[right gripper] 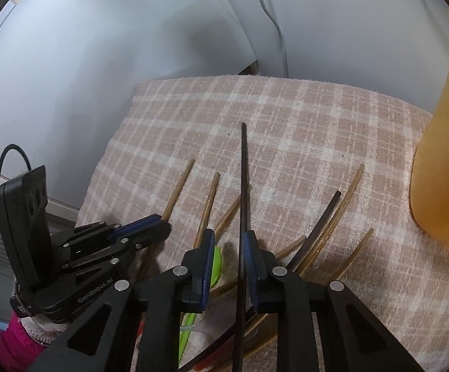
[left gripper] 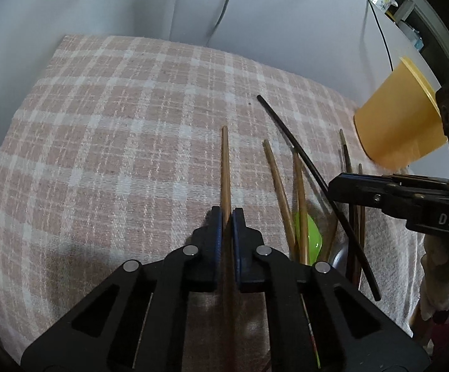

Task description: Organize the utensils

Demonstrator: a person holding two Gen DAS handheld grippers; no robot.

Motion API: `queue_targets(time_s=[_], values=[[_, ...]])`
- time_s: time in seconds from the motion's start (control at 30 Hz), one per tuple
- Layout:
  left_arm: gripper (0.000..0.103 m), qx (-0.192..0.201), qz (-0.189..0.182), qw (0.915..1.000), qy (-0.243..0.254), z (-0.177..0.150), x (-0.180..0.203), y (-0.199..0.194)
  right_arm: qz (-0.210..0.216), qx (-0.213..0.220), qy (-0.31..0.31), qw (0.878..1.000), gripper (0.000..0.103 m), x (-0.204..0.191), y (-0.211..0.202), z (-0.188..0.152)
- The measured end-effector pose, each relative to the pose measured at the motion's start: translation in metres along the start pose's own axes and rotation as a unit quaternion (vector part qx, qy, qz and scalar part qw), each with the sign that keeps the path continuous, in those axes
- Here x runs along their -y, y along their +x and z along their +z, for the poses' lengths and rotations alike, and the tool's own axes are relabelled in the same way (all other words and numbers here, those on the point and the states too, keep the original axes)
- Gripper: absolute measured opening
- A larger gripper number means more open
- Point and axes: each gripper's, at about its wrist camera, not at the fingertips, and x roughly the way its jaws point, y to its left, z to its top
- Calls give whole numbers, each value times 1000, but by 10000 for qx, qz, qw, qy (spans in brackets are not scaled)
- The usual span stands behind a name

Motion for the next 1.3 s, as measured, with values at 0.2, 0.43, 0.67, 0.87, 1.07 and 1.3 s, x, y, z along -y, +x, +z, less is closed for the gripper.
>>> queue_targets(time_s=[0.2,0.43,0.67,0.87,1.07,1.3], values=[[4,16,-9,10000,-7,-1,0,0,-134,-144,15,9998,14,4,14,4],[4,31,-87,9999,-99,-3,-7,-7,-204,-187,-36,9996,4,2,20,5],[4,196,-160,9996,-141,-2,-16,-33,-113,43,-88,9999,4,-1,5,3],[4,483,-228,9986,-63,5,-20,-65,-81,298,-167,9994,4,-5,-19,-1],[4,748,-336,9966,-52,11,-18,-93,3,595,-190,9980,4,-8,-43,-7],[4,932,-320,9951,80,12,-2,-100,-79,737,-349,9966,5,-12,-56,-9]])
